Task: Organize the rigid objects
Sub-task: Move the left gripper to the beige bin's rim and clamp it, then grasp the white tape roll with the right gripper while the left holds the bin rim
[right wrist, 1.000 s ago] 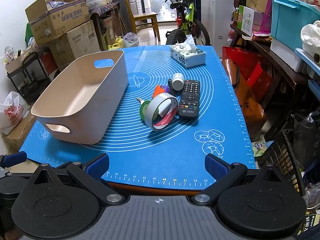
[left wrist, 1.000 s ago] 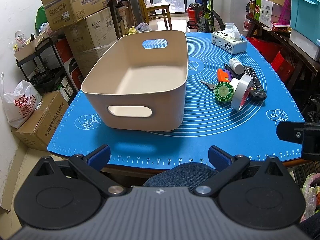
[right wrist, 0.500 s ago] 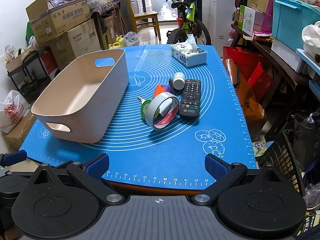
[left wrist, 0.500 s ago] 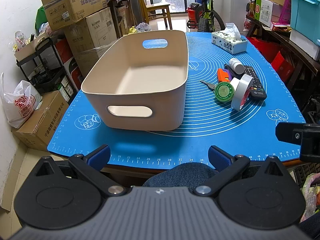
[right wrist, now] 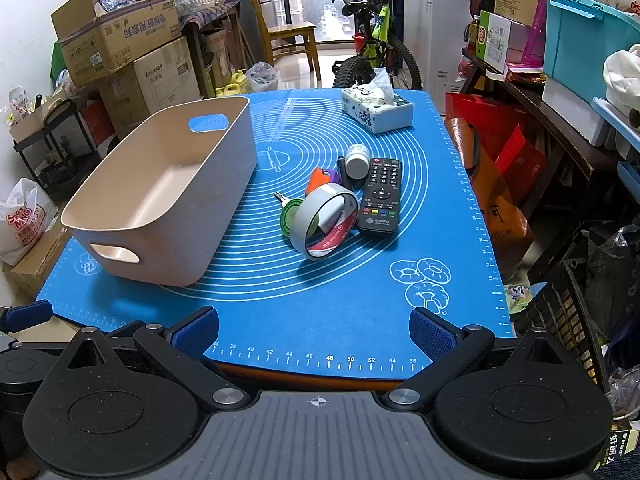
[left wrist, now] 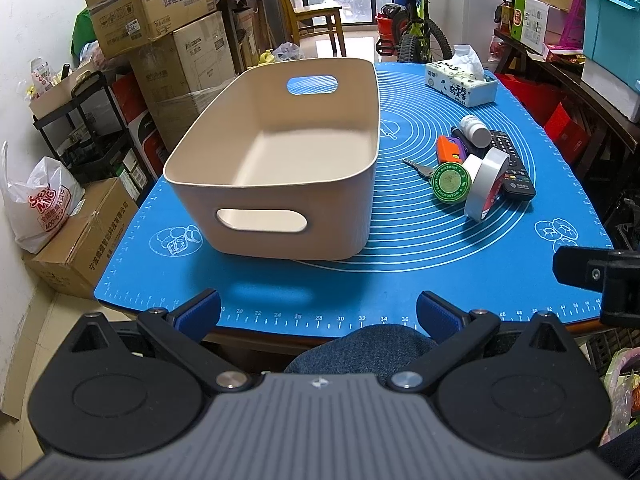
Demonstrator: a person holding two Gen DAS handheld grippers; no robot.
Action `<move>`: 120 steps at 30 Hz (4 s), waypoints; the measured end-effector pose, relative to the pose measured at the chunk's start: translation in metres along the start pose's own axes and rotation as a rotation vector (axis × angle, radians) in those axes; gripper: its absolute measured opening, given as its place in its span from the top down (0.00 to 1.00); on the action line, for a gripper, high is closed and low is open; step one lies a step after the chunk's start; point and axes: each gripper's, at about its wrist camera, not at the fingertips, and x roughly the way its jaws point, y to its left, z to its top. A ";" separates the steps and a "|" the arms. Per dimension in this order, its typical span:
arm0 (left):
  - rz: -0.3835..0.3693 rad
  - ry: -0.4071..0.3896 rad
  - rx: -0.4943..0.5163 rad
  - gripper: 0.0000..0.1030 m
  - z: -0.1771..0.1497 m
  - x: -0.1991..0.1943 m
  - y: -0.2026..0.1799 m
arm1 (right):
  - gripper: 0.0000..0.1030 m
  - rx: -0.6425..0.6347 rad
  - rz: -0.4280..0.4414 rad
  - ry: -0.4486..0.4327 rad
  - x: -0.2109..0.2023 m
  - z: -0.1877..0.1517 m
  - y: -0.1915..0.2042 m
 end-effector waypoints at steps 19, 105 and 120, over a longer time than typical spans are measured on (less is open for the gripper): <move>0.043 0.009 -0.075 0.00 0.039 0.002 0.034 | 0.02 -0.003 -0.028 -0.044 0.007 0.017 0.006; -0.095 0.268 -0.048 0.93 0.130 0.169 0.144 | 0.72 0.196 0.015 0.060 0.174 0.096 -0.005; -0.096 0.268 -0.057 0.92 0.129 0.170 0.144 | 0.73 0.246 0.109 0.006 0.152 0.116 -0.006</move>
